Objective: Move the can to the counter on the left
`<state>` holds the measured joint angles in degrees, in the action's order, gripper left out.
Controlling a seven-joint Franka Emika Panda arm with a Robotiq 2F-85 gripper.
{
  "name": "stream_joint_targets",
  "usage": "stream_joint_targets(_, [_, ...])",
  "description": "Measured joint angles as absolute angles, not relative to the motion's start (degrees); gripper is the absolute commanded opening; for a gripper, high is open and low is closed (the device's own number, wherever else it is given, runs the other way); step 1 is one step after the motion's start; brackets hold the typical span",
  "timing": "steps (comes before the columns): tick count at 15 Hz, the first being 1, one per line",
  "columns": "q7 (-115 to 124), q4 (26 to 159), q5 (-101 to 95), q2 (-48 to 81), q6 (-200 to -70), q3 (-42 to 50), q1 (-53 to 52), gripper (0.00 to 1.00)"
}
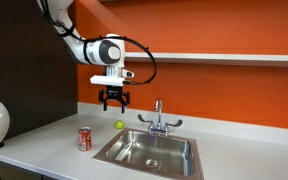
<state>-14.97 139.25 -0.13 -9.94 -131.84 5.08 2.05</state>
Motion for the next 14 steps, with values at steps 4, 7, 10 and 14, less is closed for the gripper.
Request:
stream_joint_targets(4, [-12.90, 139.54, -0.67, -11.17, -131.84, 7.05, 4.27, 1.00])
stream_joint_targets(7, [-12.30, 139.79, -0.83, -11.68, -131.84, 7.48, 4.95, 1.00])
stream_joint_targets(10, [-12.08, 139.89, -0.84, -11.78, -131.84, 7.48, 4.94, 1.00])
stream_joint_targets(14, [-12.03, 139.92, -0.84, -11.80, -131.84, 7.48, 4.94, 1.00])
